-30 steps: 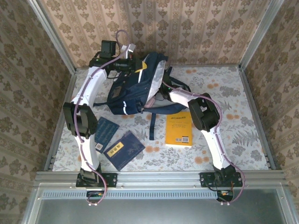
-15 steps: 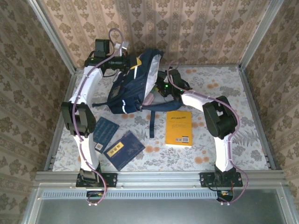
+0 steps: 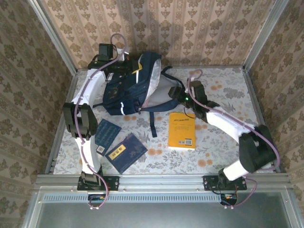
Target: Pack the student bag
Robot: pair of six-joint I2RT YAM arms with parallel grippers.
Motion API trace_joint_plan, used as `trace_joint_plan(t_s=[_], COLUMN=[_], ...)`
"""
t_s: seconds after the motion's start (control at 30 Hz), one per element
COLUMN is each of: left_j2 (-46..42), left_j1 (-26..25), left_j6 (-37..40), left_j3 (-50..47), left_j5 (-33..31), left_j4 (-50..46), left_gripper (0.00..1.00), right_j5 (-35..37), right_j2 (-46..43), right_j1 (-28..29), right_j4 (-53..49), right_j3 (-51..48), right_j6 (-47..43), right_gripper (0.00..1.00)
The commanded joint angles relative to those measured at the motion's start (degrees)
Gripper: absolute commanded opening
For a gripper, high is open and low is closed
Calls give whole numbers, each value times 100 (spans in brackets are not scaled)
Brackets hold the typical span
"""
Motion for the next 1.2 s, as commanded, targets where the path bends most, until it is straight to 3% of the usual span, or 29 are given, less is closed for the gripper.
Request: trace_joint_plan(t_s=[0.0, 0.33, 0.53, 0.7, 0.9, 1.17], left_j2=[195, -10, -851, -1350, -1250, -838], left_j1=[-228, -597, -781, -1510, -2366, -2772], left_j6=[193, -147, -221, -197, -350, -402], left_j3=[-77, -1465, -2220, -2643, -3205, -3735], left_j5=[-336, -839, -1323, -1809, -1939, -2148], left_j4=[100, 801, 954, 842, 1017, 1278], left_gripper=[2, 20, 41, 46, 52, 57], right_j5=[700, 663, 917, 972, 902, 716], right_j2=[-713, -2096, -2446, -2389, -2033, -1736], right_j1=[18, 53, 29, -92, -326, -446], right_j4=[-666, -1730, -2037, -2101, -2129, -1828], right_j3=[-606, -1556, -1893, -2111, -2194, -2347], right_j6=[-429, -901, -1112, -832, -526, -495], right_gripper=[65, 64, 71, 74, 76, 82])
